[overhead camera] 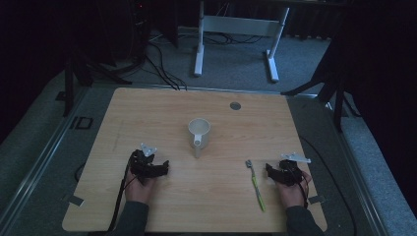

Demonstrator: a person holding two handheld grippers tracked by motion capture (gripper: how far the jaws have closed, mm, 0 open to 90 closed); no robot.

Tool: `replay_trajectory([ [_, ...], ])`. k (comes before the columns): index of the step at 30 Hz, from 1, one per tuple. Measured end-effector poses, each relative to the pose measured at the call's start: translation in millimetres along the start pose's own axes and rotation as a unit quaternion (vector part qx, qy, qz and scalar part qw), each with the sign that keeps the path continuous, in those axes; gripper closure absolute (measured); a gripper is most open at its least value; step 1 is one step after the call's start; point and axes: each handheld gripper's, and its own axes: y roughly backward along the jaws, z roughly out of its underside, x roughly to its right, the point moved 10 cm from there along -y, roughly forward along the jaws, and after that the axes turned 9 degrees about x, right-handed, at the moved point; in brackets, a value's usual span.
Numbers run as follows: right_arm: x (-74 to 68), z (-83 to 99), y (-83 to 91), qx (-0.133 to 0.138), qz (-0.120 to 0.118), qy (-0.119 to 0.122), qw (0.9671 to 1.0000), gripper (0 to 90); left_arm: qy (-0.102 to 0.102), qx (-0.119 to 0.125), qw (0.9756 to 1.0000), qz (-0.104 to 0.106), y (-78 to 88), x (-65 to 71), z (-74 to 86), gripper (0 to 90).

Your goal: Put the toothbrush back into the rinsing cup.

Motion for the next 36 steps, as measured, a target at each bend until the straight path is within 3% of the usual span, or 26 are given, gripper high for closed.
replay_trajectory([
  [7, -13.1, -3.4, 12.4, -0.001, -0.006, 0.005, 1.0000, 42.8, 0.001, 0.001, 1.0000, 0.000, -0.1, 0.1, 0.0, 14.1],
  [16, -30.4, -9.1, 24.8, -0.008, -0.001, 0.035, 0.9993, 42.0, 0.000, 0.000, 1.0000, 0.000, 0.0, 0.0, 0.0, 14.2],
  [26, -52.6, -10.5, 34.3, -0.039, -0.025, 0.028, 0.9985, 52.8, 0.000, 0.000, 1.0000, 0.000, 0.0, 0.0, 0.0, 14.1],
  [36, -63.6, -24.3, 39.5, -0.049, -0.012, 0.039, 0.9980, 54.4, 0.000, 0.000, 1.0000, 0.000, 0.1, 0.1, 0.0, 14.2],
])
